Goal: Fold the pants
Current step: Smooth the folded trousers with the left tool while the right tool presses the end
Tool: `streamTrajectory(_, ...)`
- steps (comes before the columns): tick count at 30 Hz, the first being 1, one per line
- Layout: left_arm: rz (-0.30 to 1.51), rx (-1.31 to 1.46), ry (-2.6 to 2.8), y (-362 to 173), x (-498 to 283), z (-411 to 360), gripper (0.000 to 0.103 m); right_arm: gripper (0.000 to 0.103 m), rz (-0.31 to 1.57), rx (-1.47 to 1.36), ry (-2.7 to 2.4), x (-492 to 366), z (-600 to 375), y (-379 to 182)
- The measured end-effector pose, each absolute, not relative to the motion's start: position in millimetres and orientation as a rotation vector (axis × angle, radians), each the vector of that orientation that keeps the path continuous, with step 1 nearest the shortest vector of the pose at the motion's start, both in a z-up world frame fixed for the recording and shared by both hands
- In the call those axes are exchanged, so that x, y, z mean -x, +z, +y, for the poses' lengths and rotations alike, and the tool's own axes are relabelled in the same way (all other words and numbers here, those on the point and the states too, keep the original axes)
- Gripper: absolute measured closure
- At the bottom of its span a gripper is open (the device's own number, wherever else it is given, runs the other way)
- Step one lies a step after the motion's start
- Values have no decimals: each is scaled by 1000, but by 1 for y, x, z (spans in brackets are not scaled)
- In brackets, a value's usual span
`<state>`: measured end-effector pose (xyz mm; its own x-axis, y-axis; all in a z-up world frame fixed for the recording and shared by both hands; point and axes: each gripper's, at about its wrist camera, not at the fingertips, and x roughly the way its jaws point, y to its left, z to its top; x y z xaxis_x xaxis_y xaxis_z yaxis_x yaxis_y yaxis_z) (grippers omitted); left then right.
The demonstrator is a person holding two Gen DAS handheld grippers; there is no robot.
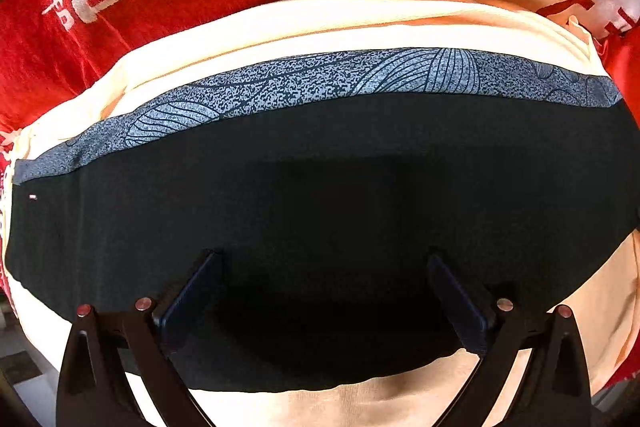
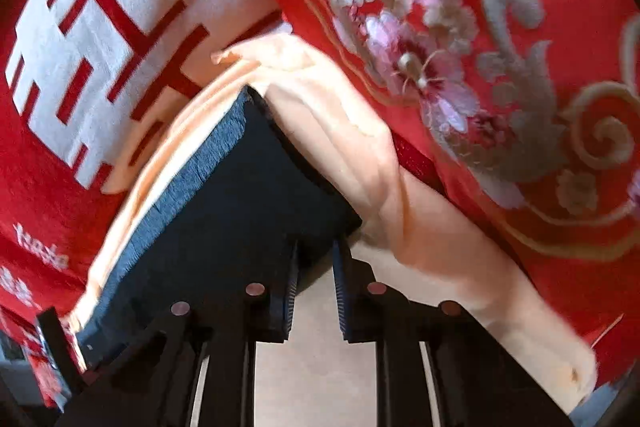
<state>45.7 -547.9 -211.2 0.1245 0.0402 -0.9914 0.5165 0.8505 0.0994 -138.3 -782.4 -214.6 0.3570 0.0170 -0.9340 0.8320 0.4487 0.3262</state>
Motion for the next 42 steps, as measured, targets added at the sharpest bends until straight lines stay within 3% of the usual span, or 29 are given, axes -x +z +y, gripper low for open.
streamTrajectory(3,1423,-466,-354,-216,-47,-550,0,73,1054,-1014,-636,149,-782,-213)
streamTrajectory(5,1421,-467,-345,-214,-43,-548,0,57,1033,-1076,-588,154,-780,-215)
streamTrajectory(7,1410,-480,-343,-215,-40,-548,0,50,1016,-1144,-521,159,-770,-218)
streamTrajectory(23,1416,-480,-344,-213,-43,-552,0,50,904,-1316,-346,153,-744,-250)
streamTrajectory(42,1409,-483,-382,-220,-53,-546,0,47,746,-1322,-372,111,-761,-267)
